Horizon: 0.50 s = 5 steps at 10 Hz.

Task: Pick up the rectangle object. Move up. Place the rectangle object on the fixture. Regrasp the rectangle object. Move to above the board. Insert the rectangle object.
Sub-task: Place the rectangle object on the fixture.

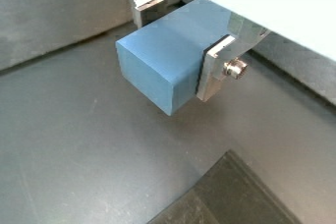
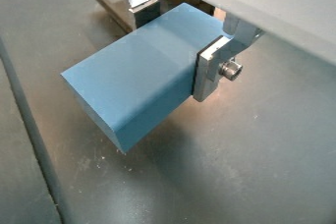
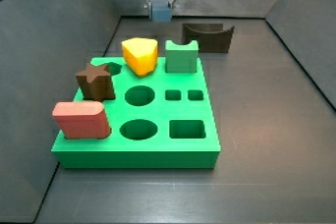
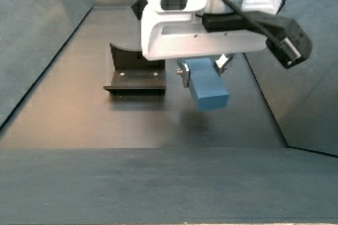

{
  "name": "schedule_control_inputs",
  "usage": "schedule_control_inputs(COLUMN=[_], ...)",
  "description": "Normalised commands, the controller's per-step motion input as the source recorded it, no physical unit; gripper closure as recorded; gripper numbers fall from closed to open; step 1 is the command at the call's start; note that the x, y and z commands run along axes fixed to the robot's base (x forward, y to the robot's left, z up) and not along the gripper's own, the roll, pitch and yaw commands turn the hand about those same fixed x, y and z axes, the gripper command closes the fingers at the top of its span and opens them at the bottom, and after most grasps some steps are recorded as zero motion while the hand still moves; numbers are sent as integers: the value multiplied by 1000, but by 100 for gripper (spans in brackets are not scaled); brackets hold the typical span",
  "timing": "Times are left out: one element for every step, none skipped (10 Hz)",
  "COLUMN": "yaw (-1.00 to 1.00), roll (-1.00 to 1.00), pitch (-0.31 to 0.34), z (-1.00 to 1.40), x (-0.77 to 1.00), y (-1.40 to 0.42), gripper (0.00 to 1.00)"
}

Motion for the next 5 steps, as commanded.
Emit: schedule_control_inputs(yaw=[0, 0, -3, -11, -17], roll=[0, 0, 10, 29, 58], pitch=[0, 1, 26, 35, 50], z=[1000, 1000, 1000, 1000, 1000], x=[0, 1, -13, -16, -21], y=[0, 0, 0, 0, 1], gripper=[100, 100, 100, 100, 100])
